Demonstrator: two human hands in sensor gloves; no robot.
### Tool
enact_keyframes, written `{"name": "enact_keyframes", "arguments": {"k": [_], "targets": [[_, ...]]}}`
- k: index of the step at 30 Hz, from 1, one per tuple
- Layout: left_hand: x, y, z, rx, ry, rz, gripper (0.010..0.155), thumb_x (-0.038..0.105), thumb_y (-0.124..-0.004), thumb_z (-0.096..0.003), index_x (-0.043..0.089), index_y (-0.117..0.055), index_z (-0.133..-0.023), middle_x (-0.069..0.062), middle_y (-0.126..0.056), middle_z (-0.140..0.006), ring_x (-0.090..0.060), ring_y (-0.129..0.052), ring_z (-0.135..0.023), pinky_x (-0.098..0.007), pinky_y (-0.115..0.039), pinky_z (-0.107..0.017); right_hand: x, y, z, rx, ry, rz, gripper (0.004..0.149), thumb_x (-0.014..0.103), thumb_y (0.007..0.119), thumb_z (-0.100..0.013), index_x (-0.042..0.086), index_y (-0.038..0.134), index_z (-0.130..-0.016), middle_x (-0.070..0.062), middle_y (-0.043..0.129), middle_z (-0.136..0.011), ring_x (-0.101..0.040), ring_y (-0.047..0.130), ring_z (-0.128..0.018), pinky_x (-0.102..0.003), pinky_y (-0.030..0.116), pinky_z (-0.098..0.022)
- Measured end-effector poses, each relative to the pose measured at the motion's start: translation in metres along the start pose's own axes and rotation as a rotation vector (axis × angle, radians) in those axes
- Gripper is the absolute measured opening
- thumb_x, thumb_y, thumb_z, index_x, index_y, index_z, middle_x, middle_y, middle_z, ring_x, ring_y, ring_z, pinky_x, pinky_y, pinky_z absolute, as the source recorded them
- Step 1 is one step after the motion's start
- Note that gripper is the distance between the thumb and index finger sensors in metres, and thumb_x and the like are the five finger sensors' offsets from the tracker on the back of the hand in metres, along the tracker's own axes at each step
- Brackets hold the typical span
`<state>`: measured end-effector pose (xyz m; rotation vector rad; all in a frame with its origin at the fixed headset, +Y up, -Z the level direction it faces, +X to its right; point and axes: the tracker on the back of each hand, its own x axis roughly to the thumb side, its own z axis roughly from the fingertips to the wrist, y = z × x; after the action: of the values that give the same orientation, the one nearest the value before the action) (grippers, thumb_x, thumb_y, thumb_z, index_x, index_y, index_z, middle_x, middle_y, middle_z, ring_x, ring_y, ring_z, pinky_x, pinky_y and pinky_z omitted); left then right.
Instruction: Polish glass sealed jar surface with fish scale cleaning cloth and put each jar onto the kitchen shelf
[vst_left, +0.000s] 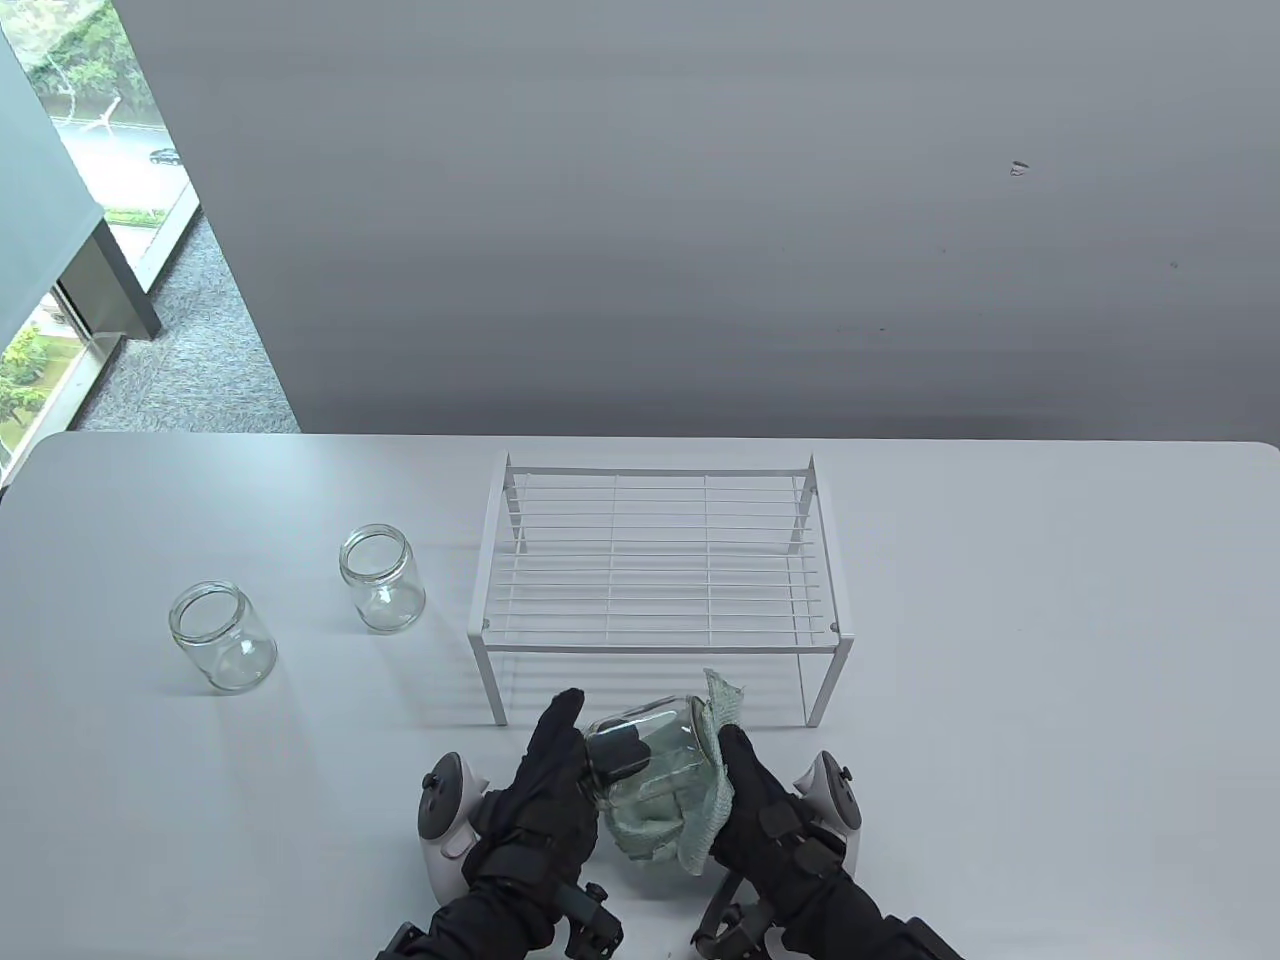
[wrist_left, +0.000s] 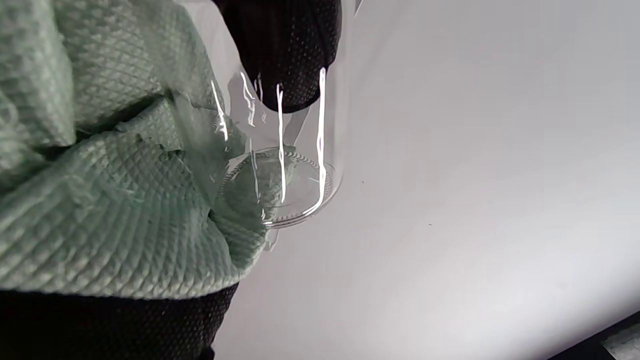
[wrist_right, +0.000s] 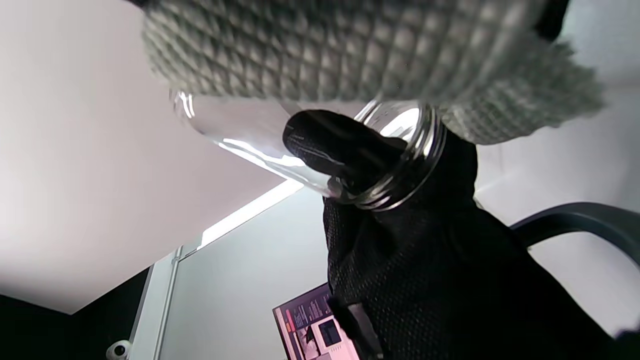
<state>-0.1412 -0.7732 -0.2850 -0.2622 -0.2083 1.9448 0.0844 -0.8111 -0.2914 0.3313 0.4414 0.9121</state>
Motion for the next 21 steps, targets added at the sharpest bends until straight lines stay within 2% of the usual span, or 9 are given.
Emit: {"name": "enact_keyframes", "arguments": {"k": [3,7,13,17,21], "targets": [[0.001,-0.003,0.001,-0.011,-0.013,0.021,0.058,0.032,-0.048,-0.0582,0.017,-0.024,-0.108,-0.003,-0.072,-0.096,-0.01,-0.092,-0.082,-0.057,-0.031,-0.071,0.001,0.009,-0.002,0.042,-0.043,0.071,0.091,0.062,0.047,-0.06,-0.007,0.004,-0.102,-0.04,0.028,-0.102,-0.063,0.05,-0.091,-0.07,0.05,-0.059],[0.0,-0.007,0.0,-0.071,-0.001,0.06,0.058,0.032,-0.048,-0.0581,0.014,-0.025,-0.108,-0.001,-0.071,-0.097,-0.011,-0.092,-0.083,-0.057,-0.03,-0.071,0.007,0.01,-0.004,0.044,-0.102,0.222,0.098,0.065,0.051,-0.059,-0.008,0.002,-0.1,-0.04,0.029,-0.102,-0.062,0.052,-0.09,-0.069,0.05,-0.058],[-0.002,-0.023,-0.001,-0.205,0.015,0.052,0.06,0.033,-0.048,-0.0585,0.015,-0.018,-0.108,0.002,-0.067,-0.101,-0.012,-0.088,-0.091,-0.055,-0.024,-0.07,0.007,0.013,-0.004,0.017,-0.089,0.407,0.1,0.058,0.062,-0.058,-0.013,0.003,-0.096,-0.04,0.036,-0.099,-0.06,0.056,-0.088,-0.069,0.053,-0.056],[0.0,-0.024,-0.001,-0.21,0.007,0.029,0.062,0.032,-0.051,-0.0584,0.016,-0.018,-0.108,0.0,-0.066,-0.101,-0.015,-0.085,-0.093,-0.056,-0.021,-0.068,0.004,0.016,-0.004,0.003,-0.062,0.427,0.102,0.055,0.069,-0.057,-0.016,0.007,-0.095,-0.041,0.04,-0.097,-0.061,0.058,-0.086,-0.07,0.053,-0.055],[-0.002,-0.027,-0.002,-0.211,0.032,-0.019,0.061,0.032,-0.053,-0.0579,0.016,-0.021,-0.108,-0.002,-0.067,-0.101,-0.017,-0.087,-0.092,-0.055,-0.025,-0.07,0.006,0.014,-0.002,-0.097,-0.109,0.417,0.105,0.054,0.076,-0.054,-0.017,0.009,-0.095,-0.041,0.044,-0.094,-0.062,0.063,-0.082,-0.07,0.054,-0.054]]}}
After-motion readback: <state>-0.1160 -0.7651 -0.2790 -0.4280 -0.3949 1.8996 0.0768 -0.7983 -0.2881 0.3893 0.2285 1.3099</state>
